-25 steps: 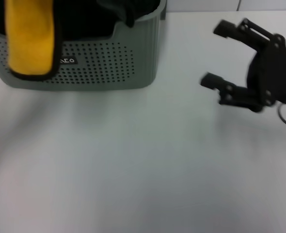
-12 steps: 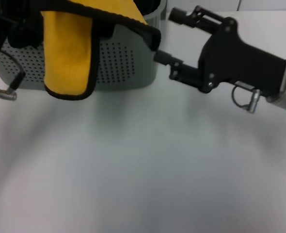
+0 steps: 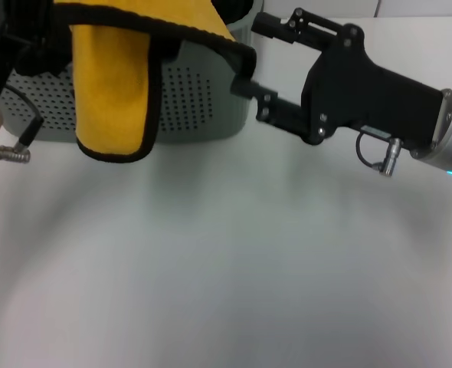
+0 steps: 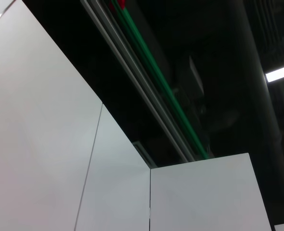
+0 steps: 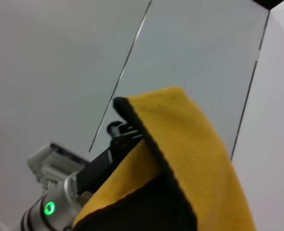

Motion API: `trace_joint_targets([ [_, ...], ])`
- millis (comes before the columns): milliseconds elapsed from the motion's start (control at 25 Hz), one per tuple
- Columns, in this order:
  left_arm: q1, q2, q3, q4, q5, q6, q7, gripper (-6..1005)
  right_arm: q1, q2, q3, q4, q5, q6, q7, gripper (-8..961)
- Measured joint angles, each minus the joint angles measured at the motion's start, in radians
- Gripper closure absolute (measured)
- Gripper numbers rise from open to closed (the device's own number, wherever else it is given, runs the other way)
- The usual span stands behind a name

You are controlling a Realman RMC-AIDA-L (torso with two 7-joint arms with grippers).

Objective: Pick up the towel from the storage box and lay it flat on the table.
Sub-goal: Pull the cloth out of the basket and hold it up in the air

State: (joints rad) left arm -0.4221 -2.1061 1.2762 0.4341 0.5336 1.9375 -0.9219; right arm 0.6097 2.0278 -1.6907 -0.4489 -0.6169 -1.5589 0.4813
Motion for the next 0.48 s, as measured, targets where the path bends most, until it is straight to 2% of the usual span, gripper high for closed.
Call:
trace_joint_targets([
  [200, 0.001, 0.0, 0.016, 0.0, -0.001, 0.0, 0.0, 966, 0.001, 0.0, -0.013, -0.003, 0.023, 0.012, -0.001, 299],
  [480, 0.011, 0.0, 0.025, 0.0, -0.008, 0.001, 0.001, 963, -0.01, 0.0, -0.013, -0.004, 0.031, 0.016, -0.002, 565],
])
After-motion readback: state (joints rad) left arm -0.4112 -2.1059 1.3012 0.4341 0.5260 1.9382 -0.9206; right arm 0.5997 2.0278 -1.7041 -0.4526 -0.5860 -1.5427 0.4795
